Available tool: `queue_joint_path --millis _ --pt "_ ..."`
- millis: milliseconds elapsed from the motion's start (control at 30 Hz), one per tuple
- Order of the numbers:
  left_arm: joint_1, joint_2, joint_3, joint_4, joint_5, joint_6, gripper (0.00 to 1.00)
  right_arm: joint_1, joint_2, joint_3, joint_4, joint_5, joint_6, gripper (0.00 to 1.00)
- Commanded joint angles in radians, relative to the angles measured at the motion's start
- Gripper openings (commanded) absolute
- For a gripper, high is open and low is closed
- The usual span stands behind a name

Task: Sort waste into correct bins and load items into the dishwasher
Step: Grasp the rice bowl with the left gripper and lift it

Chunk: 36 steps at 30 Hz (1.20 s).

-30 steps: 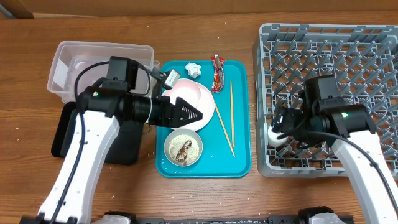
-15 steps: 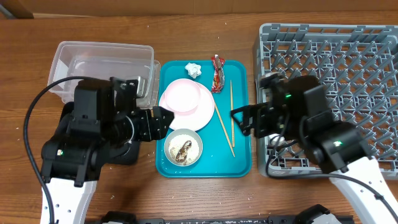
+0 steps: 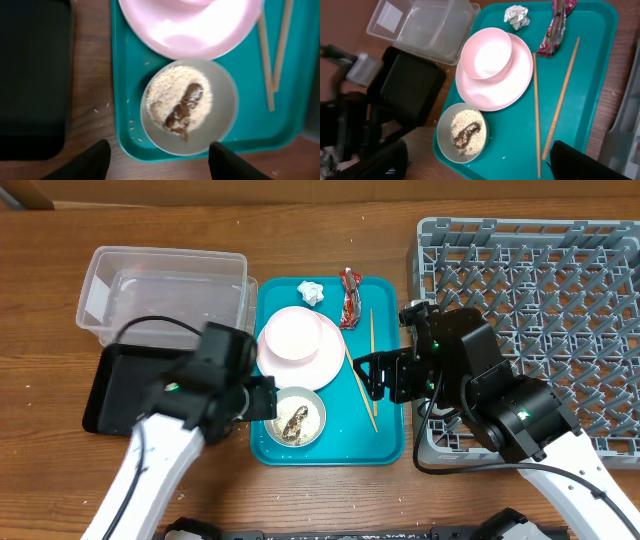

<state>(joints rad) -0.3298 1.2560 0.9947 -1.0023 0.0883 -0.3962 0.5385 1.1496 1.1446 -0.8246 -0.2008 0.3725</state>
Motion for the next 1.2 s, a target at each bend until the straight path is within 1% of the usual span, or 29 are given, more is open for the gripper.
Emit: queue_joint_path --millis 0,133,233,300,433,567,667,733,767,867,967,1067,1167 --pt "-0.026 0.076 -0.033 0.063 -0.040 -0.034 0.61 0.001 -0.001 0.024 -0.003 0.025 0.022 0.95" --pt "-0.061 0.143 -0.032 0.144 0.015 -0.029 0.57 0.001 -0.001 0.024 -0.018 0.025 0.022 0.96" --pt "-0.117 0.165 -0.032 0.219 0.039 0.018 0.56 0.001 -0.001 0.024 -0.031 0.025 0.022 0.96" --pt "-0.175 0.185 -0.032 0.241 0.002 0.040 0.56 0.001 -0.001 0.024 -0.034 0.025 0.022 0.96" --pt "-0.283 0.254 -0.032 0.254 -0.097 0.042 0.58 0.001 -0.001 0.024 -0.044 0.025 0.022 0.97" --pt "-0.367 0.345 -0.032 0.322 -0.084 0.041 0.58 0.001 -0.001 0.024 -0.045 0.025 0.022 0.98" --pt "-0.415 0.382 -0.032 0.323 -0.094 0.033 0.54 0.001 -0.001 0.024 -0.050 0.025 0.022 0.98" --pt "-0.432 0.393 -0.032 0.325 -0.113 0.029 0.53 0.001 -0.001 0.024 -0.056 0.025 0.021 0.98" --pt "-0.436 0.399 -0.032 0.325 -0.127 0.029 0.48 0.001 -0.001 0.024 -0.056 0.025 0.022 0.98" --pt "-0.436 0.414 -0.032 0.320 -0.159 0.005 0.24 0.001 -0.001 0.024 -0.056 0.025 0.022 0.98" --pt "-0.436 0.423 -0.032 0.332 -0.159 -0.002 0.04 0.001 -0.001 0.024 -0.056 0.025 0.022 0.98" --pt "-0.437 0.422 -0.030 0.341 -0.157 -0.006 0.04 0.001 -0.001 0.024 -0.057 0.025 0.022 0.98" --pt "-0.436 0.402 -0.013 0.303 -0.133 -0.027 0.04 0.001 -0.001 0.024 -0.063 0.025 0.022 0.98"
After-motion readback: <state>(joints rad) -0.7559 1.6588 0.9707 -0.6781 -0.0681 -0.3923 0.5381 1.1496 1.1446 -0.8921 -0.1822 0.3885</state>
